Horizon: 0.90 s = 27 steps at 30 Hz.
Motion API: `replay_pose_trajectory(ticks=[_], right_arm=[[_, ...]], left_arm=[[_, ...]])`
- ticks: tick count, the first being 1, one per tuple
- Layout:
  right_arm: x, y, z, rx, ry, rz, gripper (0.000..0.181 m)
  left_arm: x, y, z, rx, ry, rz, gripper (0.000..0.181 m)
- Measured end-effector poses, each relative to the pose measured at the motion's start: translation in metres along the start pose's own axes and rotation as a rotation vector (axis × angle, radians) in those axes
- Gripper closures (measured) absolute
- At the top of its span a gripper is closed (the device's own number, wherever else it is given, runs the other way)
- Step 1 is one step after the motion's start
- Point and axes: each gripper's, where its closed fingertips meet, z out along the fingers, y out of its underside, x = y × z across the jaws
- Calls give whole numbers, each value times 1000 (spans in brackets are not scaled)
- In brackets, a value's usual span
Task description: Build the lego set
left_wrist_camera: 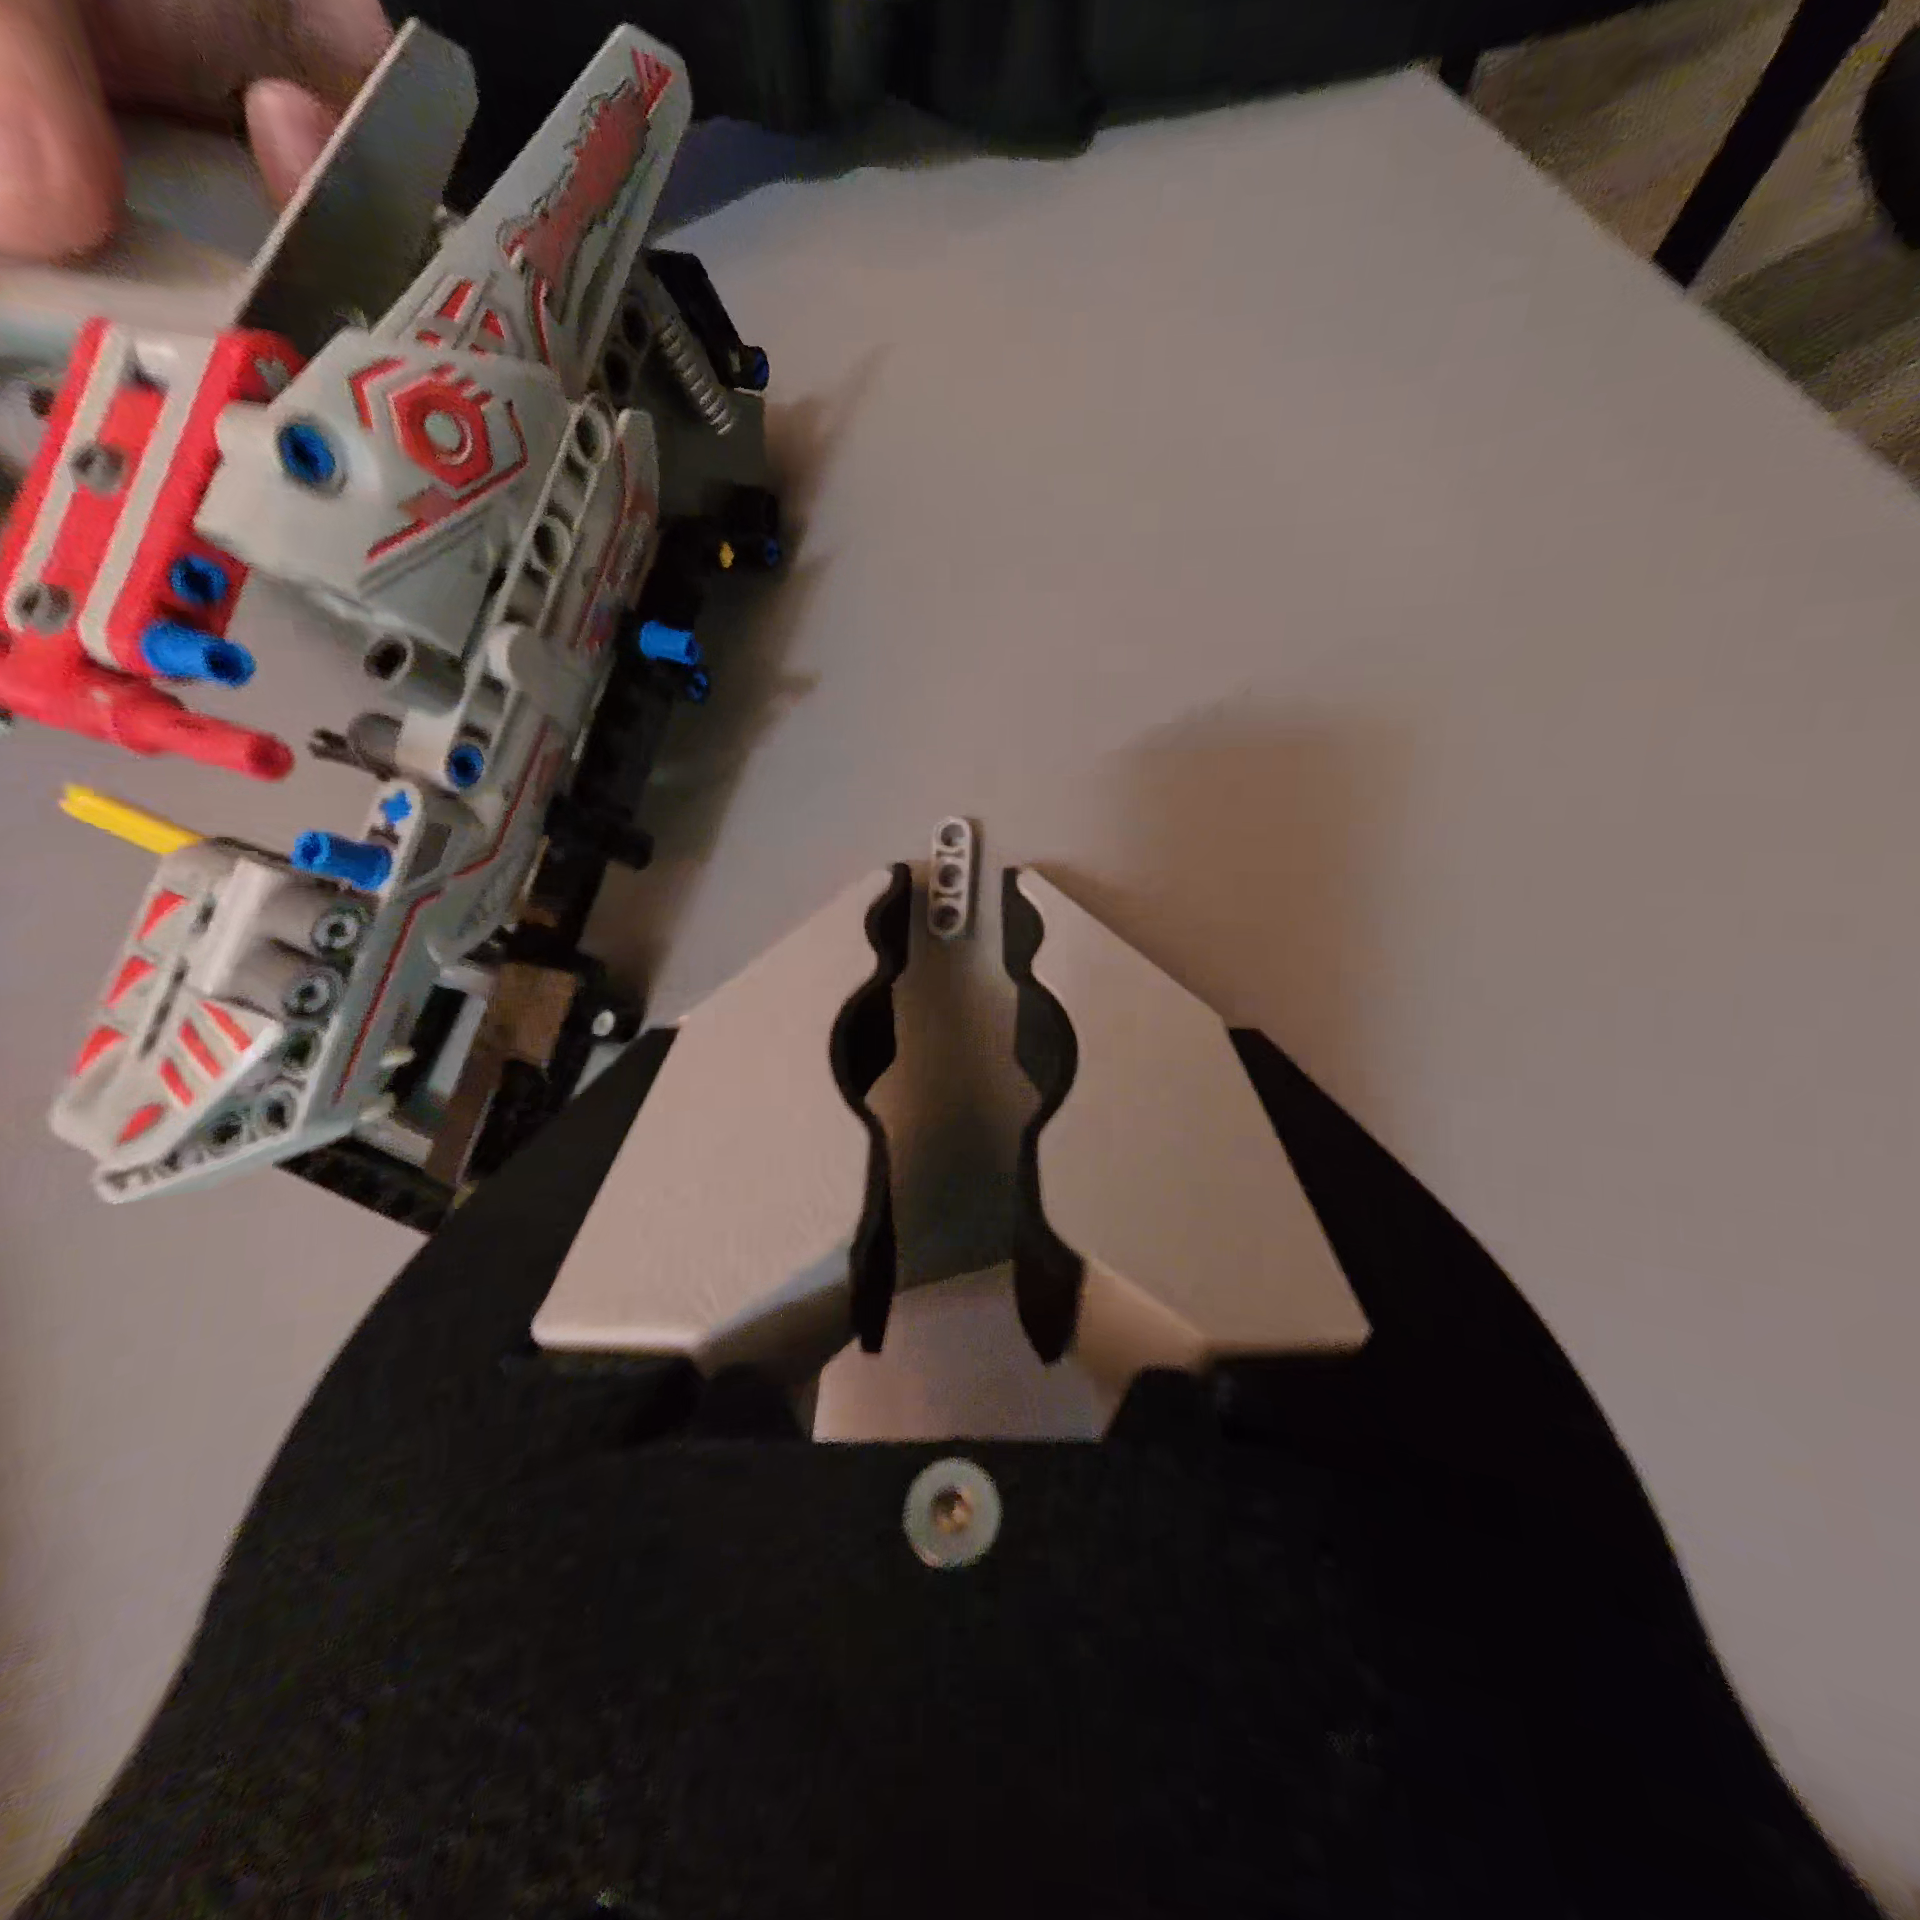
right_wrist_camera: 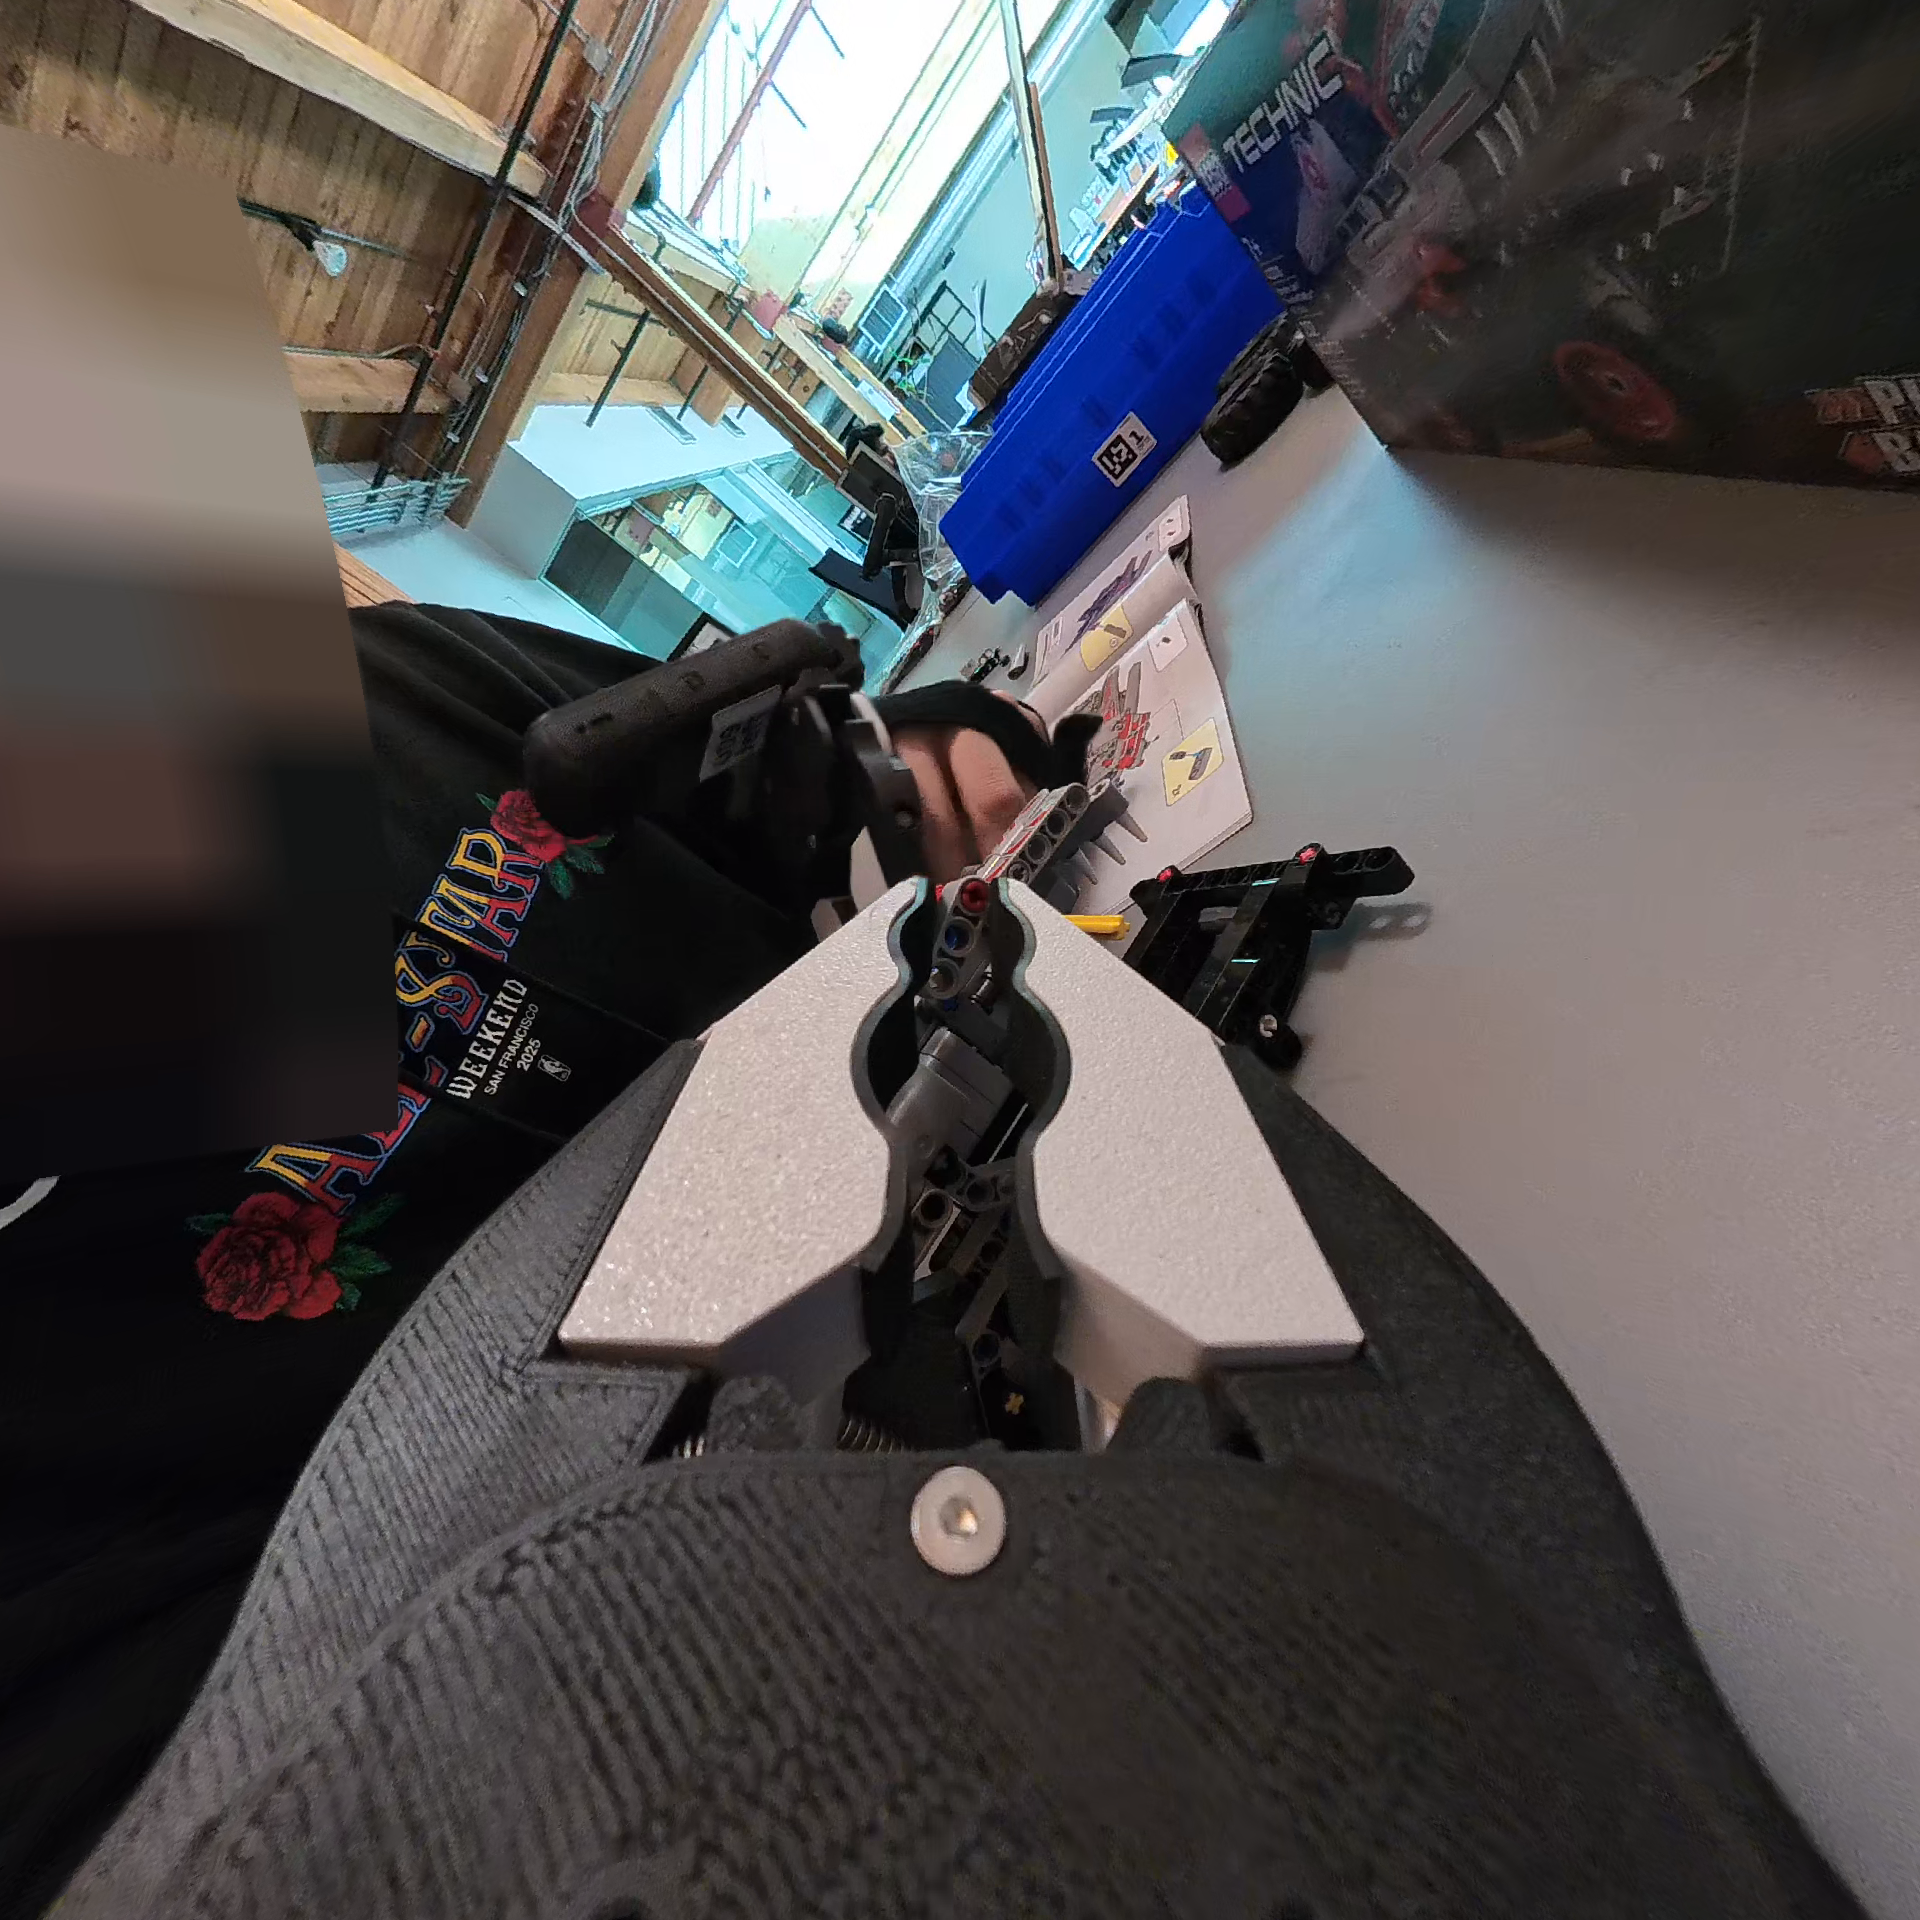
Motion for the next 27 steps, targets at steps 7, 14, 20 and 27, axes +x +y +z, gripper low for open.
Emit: replay_pose_trajectory(ticks=[7,14,20,27], right_arm=[[0,0,-1,0,-3,0,173],[1,0,-1,0,-5,0,173],[1,0,-1,0,-4,-1,172],[1,0,-1,1,-6,1,172]], left_arm=[[-8,-1,-6,61,68,-252,174],[-3,1,-6,38,51,-113,181],[-9,-9,-6,68,-10,-86,171],[-9,3,0,-48,-72,81,176]])
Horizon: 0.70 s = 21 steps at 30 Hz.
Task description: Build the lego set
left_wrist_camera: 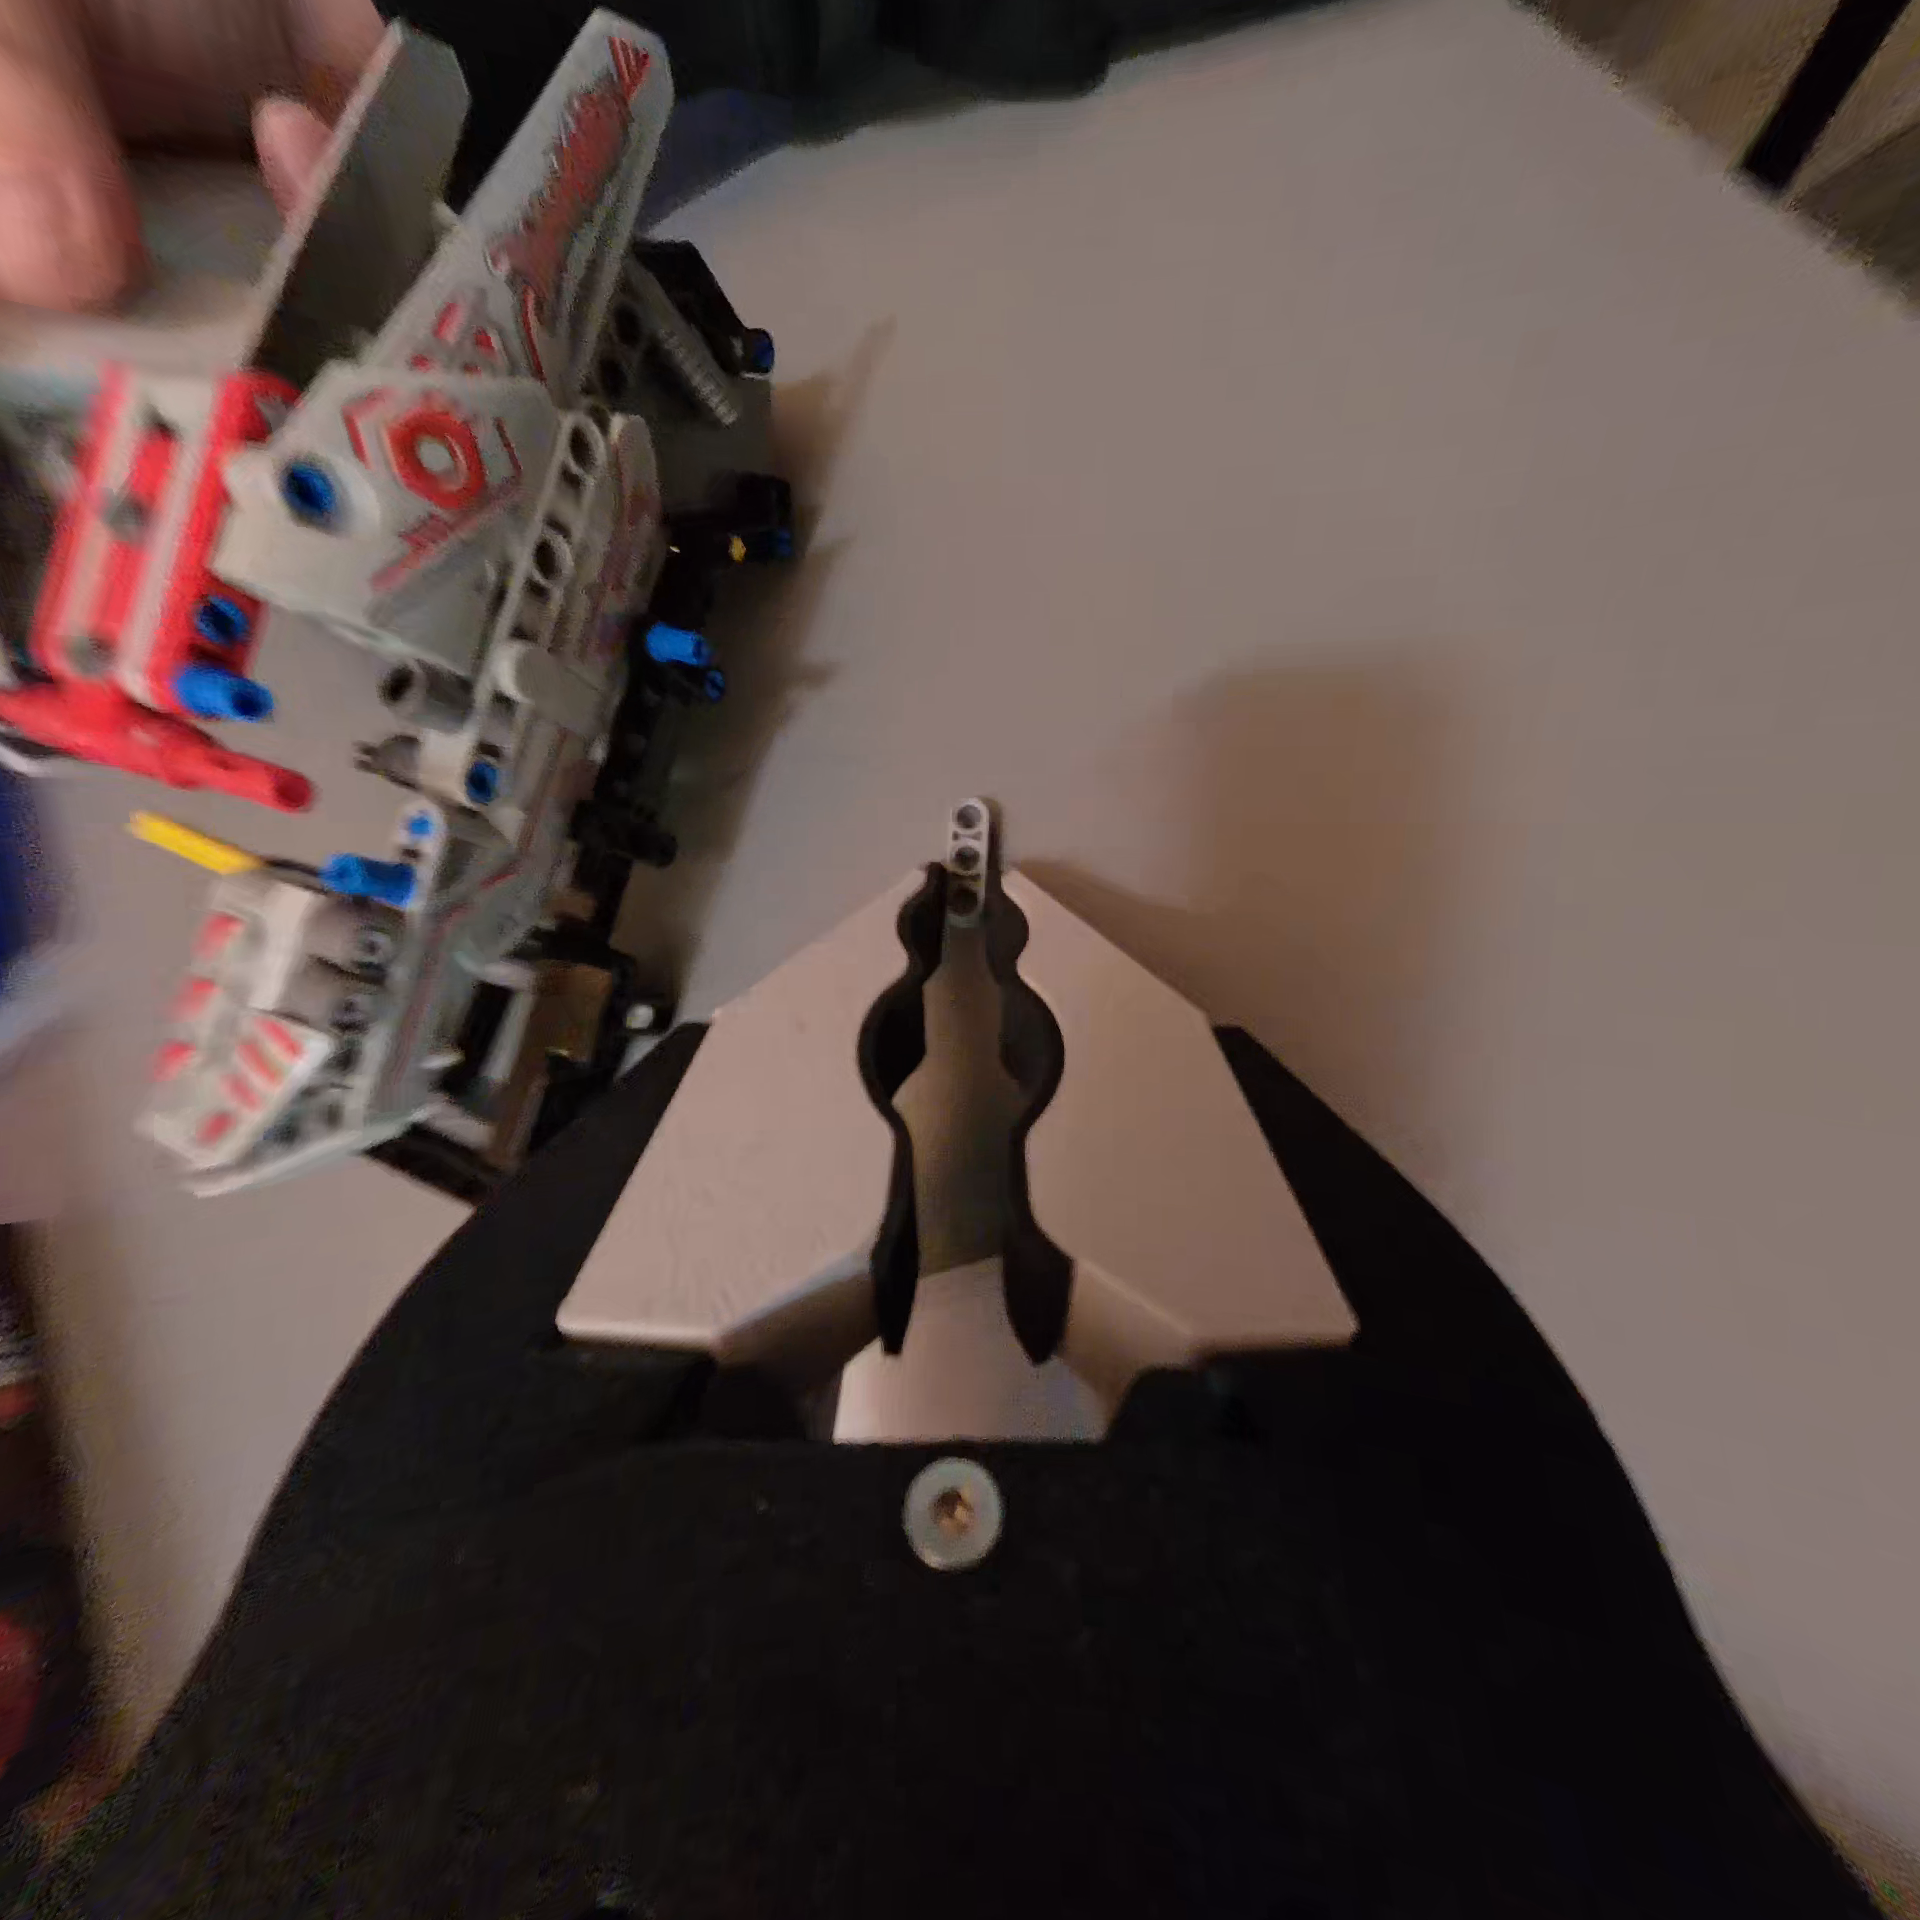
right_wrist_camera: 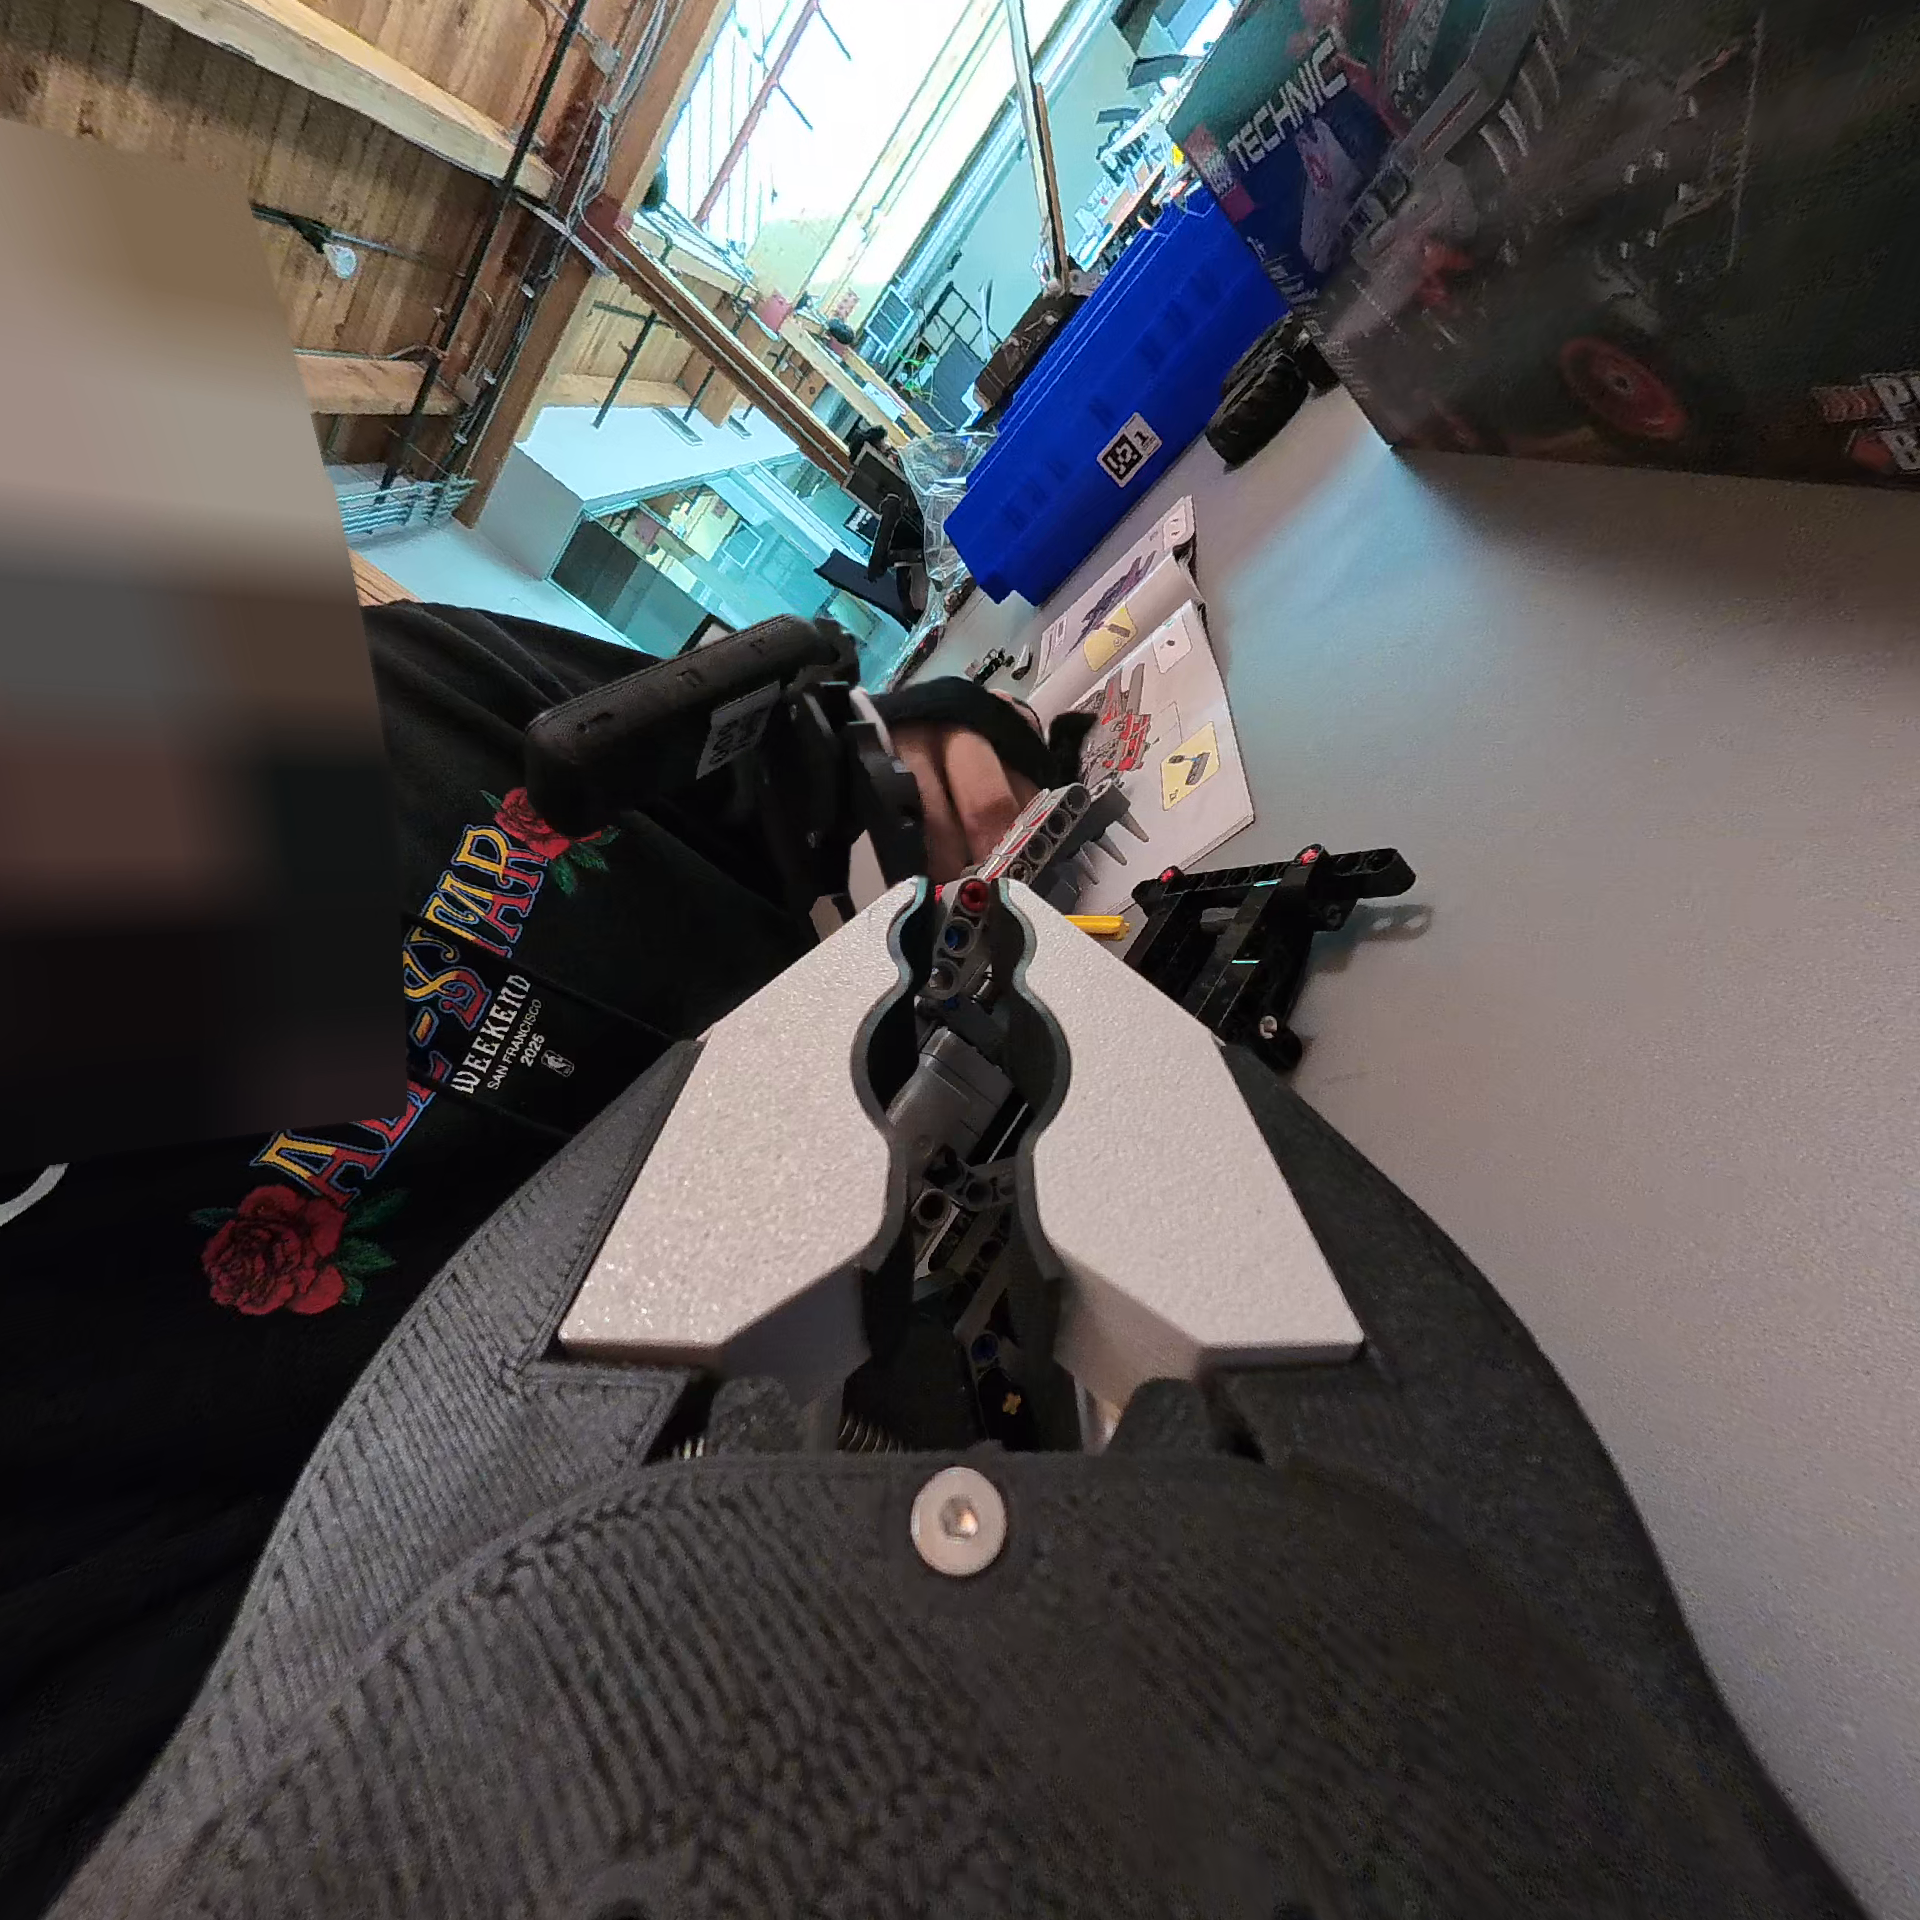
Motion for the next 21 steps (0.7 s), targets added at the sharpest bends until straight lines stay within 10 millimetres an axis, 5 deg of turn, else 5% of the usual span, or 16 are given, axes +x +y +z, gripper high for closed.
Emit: replay_pose_trajectory(ticks=[4,8,14,21], right_arm=[[0,0,0,1,-4,4,173],[-1,0,0,0,-9,9,172],[-1,0,0,0,-16,13,172],[-1,0,1,4,-29,21,172]], left_arm=[[-28,-32,-25,52,-388,544,177],[-52,-48,-55,-92,-770,1040,177],[-65,-47,-62,-69,-944,1168,177],[-67,-46,-53,-37,-938,1177,177]])
